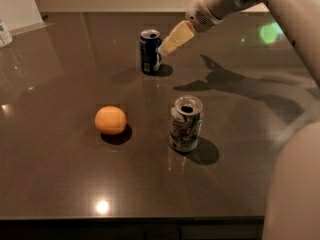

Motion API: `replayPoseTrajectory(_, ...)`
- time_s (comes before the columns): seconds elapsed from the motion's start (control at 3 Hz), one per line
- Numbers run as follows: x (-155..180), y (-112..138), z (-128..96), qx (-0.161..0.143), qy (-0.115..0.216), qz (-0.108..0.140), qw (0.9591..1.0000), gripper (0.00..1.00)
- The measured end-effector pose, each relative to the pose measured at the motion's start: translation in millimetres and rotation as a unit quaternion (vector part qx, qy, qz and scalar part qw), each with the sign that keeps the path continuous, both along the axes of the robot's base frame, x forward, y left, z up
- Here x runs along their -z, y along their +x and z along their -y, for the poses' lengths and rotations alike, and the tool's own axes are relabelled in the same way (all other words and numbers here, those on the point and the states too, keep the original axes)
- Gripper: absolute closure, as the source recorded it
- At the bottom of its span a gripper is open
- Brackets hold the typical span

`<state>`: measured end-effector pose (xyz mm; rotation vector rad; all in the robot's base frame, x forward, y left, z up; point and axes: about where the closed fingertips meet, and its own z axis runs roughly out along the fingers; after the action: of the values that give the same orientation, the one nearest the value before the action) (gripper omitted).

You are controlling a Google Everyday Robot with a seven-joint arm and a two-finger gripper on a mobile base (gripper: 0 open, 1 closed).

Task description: Move pepsi can near orange

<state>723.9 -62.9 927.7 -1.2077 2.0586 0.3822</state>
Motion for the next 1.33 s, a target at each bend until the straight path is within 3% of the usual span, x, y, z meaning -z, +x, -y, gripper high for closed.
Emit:
replayPoseTrajectory(0.67, 11, 16, -30, -0.008, 0.032, 0.008, 0.9994, 0.0)
replayPoseTrajectory(1.33, 21, 13, -51, -0.021, 0.061, -0.004, 0.9979, 0.0)
